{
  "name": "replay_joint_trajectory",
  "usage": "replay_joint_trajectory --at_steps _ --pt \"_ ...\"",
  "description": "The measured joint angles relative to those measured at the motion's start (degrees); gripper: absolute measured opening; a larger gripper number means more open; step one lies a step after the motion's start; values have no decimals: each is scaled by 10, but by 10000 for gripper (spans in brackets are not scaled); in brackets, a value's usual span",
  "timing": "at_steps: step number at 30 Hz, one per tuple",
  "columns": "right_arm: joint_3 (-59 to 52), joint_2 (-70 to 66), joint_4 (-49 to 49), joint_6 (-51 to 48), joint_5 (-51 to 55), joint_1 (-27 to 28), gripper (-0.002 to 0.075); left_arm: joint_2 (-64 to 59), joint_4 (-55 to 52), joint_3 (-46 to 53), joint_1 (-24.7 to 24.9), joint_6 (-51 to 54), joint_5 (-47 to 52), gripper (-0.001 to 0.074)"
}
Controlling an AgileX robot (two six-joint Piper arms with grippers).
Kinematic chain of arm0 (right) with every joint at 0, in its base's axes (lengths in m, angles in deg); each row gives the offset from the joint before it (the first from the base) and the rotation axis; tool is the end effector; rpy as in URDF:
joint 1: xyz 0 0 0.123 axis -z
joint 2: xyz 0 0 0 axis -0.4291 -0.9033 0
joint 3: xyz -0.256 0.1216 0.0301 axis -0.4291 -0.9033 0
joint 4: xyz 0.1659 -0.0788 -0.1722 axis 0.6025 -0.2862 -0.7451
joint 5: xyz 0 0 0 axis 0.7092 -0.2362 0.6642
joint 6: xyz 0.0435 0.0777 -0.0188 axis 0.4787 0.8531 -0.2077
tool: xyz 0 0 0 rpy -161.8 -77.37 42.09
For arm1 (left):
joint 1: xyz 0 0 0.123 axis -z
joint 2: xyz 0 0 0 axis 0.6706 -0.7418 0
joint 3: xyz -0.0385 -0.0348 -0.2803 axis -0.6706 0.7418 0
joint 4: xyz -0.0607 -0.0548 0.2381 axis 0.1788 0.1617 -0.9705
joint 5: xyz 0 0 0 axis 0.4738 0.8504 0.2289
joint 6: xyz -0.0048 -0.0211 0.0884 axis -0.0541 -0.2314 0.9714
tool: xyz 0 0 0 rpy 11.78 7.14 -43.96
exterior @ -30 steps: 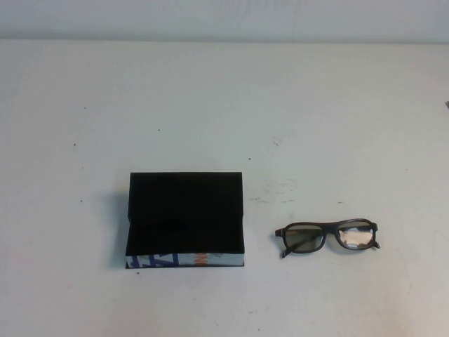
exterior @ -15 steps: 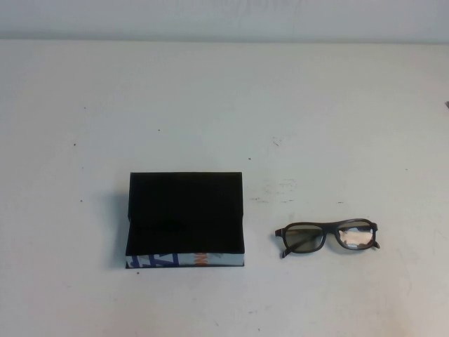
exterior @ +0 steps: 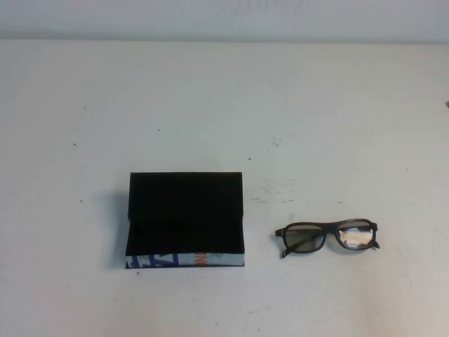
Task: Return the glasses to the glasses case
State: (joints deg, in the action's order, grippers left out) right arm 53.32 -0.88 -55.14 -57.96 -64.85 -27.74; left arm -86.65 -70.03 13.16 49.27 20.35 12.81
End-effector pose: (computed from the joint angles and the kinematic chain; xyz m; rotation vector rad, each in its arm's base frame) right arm 0.0546 0.0129 0.1859 0.1429 1.7108 0.3603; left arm 0.0522 -0.0075 0.1719 0.1682 1.8578 -0.0635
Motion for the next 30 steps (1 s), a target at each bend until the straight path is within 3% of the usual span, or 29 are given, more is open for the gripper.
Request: replay_joint_trajectory --at_steps 5,10,14,20,30 --pt "0 0 162 0 -45 0 -14 0 0 0 0 0 0 0" --pt "0 0 247 0 -55 0 -14 0 0 0 0 0 0 0" --pt "22 -8 273 0 12 0 -14 0 0 0 0 0 0 0" --pt "139 -144 230 0 156 0 -14 0 0 0 0 0 0 0" --pt "365 -447 15 -20 385 0 -14 0 0 0 0 0 0 0"
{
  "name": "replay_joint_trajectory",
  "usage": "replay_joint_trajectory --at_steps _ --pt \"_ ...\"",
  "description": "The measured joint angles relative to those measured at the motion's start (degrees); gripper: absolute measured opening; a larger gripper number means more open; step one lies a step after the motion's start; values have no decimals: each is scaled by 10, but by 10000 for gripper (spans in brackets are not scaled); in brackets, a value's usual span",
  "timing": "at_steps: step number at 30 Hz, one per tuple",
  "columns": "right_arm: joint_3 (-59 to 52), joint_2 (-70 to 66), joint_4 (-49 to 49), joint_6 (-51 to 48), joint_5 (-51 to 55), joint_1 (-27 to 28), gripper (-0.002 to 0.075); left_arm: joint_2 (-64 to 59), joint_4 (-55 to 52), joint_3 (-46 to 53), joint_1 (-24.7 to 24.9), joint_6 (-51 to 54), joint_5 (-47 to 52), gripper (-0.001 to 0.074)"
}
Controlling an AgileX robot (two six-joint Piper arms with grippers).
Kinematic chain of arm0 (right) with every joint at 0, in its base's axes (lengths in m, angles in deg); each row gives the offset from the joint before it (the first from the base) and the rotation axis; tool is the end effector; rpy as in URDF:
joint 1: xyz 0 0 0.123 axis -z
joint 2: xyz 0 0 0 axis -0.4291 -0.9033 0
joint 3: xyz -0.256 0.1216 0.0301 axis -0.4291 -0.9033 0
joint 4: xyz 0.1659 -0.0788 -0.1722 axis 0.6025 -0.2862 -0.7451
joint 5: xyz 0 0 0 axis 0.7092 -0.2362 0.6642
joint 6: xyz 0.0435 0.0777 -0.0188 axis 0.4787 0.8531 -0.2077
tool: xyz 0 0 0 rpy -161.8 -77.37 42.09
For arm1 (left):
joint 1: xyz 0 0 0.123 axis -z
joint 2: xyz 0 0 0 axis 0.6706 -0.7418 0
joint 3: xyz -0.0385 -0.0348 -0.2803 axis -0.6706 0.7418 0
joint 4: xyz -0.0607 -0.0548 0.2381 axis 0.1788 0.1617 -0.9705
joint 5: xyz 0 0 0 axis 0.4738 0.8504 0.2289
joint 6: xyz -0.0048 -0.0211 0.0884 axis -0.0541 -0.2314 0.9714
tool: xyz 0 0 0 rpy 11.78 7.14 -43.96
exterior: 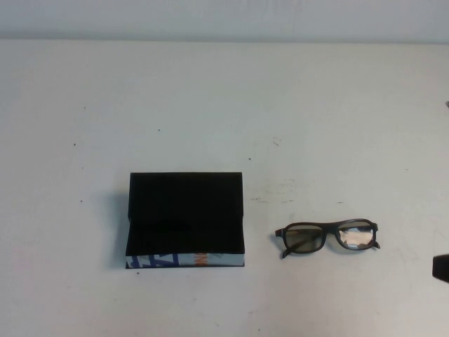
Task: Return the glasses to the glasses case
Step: Pick up the glasses from the table
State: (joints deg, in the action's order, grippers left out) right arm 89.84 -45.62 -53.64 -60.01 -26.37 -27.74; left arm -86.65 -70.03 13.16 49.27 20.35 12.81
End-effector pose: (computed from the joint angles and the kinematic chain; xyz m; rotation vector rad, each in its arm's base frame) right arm 0.1248 0.0423 0.2860 -0.0793 2.4536 0.5906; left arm 0.0522 -0.0075 0.1719 0.1682 1.8578 -0.0635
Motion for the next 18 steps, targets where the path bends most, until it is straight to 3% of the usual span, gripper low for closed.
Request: replay_joint_trajectory --at_steps 6,12,18 --pt "119 -136 -50 -48 38 -18 -14 0 0 0 0 0 0 0" --pt "181 -223 -143 -88 42 -122 -14 0 0 0 0 0 0 0" --pt "206 -298 -196 -252 25 -219 -14 0 0 0 0 0 0 0"
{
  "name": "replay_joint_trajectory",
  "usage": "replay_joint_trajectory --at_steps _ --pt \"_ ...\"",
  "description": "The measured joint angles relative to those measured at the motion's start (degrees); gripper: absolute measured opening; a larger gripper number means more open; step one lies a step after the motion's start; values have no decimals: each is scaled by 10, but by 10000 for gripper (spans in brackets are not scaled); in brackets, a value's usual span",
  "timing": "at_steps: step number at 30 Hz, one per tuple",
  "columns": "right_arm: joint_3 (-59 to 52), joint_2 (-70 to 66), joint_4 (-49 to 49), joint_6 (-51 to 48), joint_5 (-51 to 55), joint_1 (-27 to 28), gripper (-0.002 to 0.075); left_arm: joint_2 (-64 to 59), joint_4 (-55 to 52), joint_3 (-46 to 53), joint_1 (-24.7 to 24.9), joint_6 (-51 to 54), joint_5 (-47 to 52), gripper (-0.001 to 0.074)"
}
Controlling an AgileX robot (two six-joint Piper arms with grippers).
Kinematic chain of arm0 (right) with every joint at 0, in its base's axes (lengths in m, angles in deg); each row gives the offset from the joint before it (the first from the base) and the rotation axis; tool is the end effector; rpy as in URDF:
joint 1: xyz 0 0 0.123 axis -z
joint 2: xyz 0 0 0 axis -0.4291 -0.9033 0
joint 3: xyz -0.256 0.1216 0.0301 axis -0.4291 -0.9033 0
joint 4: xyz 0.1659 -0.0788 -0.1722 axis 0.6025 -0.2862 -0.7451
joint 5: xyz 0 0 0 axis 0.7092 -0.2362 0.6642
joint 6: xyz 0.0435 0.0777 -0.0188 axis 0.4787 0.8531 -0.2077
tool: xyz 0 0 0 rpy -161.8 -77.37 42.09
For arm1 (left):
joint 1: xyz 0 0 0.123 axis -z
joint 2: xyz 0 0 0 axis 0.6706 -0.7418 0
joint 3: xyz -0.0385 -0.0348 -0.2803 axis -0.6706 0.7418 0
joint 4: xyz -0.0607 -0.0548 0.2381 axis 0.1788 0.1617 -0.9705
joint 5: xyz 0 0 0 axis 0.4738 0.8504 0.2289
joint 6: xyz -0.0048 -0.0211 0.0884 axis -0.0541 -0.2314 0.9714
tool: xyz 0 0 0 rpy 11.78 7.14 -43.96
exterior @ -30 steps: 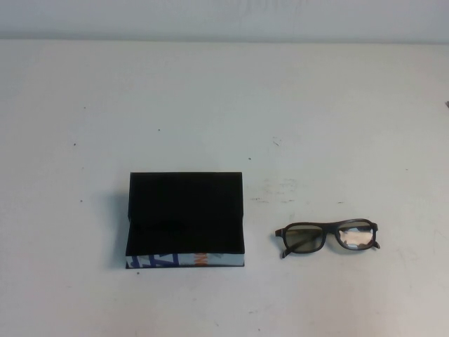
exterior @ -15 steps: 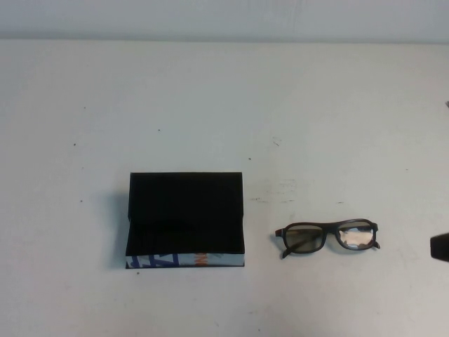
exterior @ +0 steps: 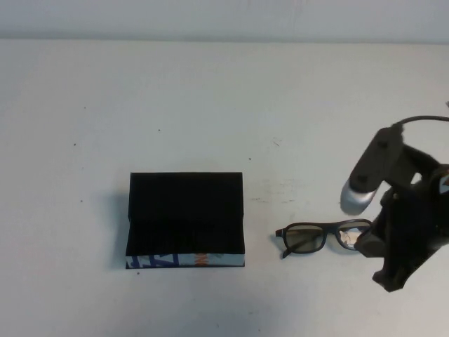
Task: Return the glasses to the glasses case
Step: Pick up the glasses from the table
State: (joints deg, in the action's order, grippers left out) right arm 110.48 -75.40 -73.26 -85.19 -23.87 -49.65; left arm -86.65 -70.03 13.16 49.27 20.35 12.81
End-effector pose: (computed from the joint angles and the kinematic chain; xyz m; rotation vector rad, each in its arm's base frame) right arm 0.2142 0.1128 0.2867 -1.3192 2.3883 0.1874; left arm 0.0522 -0.0075 0.1719 0.1682 1.8578 -0.0635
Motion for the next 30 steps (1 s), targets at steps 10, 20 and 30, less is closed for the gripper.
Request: replay_joint_trajectory --at_steps 10,20,30 --pt "17 -97 -62 -274 -35 -13 99 0 0 0 0 0 0 0" --pt "96 -207 -82 -306 -39 -13 308 0 0 0 0 0 0 0" --pt "155 -298 -83 -314 -24 -13 313 0 0 0 0 0 0 0"
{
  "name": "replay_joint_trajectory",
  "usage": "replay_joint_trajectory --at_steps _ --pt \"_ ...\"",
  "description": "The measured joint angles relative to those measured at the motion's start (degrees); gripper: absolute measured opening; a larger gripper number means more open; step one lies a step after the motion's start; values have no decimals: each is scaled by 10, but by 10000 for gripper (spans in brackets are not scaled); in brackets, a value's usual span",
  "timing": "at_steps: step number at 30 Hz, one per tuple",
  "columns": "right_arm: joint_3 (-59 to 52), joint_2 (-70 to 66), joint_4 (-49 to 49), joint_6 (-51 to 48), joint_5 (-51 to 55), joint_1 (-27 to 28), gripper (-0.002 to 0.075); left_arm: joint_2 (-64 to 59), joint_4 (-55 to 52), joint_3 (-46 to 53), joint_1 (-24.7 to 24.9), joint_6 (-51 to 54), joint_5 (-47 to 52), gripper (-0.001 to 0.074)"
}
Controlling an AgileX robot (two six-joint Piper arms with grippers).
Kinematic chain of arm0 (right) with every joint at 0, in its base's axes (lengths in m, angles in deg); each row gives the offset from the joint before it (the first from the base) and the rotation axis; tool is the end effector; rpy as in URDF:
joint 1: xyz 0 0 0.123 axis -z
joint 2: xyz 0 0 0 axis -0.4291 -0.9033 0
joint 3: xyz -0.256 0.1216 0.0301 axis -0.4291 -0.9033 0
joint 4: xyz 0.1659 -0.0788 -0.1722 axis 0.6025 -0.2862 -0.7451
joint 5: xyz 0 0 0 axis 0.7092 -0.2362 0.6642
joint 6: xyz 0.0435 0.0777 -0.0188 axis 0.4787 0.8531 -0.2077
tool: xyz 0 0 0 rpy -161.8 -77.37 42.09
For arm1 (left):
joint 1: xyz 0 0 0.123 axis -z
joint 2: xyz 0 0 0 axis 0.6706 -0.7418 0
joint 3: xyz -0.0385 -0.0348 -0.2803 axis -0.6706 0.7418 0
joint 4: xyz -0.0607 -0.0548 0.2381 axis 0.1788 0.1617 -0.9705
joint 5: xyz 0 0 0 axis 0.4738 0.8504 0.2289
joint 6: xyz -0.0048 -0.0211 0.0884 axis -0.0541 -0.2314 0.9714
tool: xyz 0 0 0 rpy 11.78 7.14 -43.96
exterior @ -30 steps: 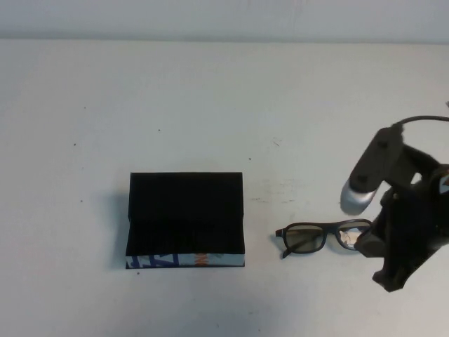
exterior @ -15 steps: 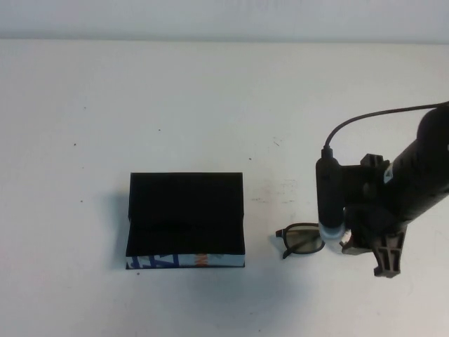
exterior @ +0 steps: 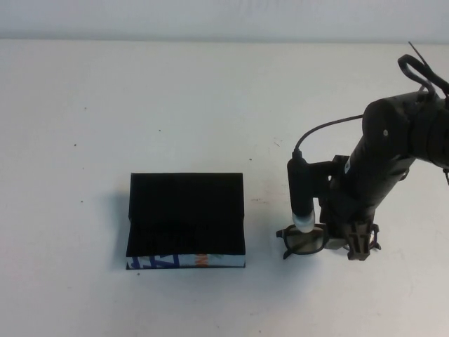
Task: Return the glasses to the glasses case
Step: Pick up the glasses from the table
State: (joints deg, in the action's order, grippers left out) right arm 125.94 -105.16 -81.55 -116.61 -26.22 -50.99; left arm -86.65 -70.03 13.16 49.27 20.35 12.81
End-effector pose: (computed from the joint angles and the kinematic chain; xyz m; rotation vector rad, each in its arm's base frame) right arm 0.3159 0.1557 0.2034 -2.1566 2.0225 -0.0352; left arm 0.0522 -0.0075 0.1719 0.1682 1.8578 -0.0635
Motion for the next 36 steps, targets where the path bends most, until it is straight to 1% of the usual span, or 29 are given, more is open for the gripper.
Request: replay_joint_trajectory --at_steps 6,13,21,28,36 --pt "20 -25 0 0 1 6 312 0 0 0 0 0 0 0" --pt "21 -33 -3 0 6 14 280 0 0 0 0 0 0 0" --pt "21 -33 -5 -1 7 15 271 0 0 0 0 0 0 0" --pt "22 -37 -5 -2 14 15 208 0 0 0 0 0 0 0" --pt "22 -43 -6 -2 18 15 181 0 0 0 0 0 0 0"
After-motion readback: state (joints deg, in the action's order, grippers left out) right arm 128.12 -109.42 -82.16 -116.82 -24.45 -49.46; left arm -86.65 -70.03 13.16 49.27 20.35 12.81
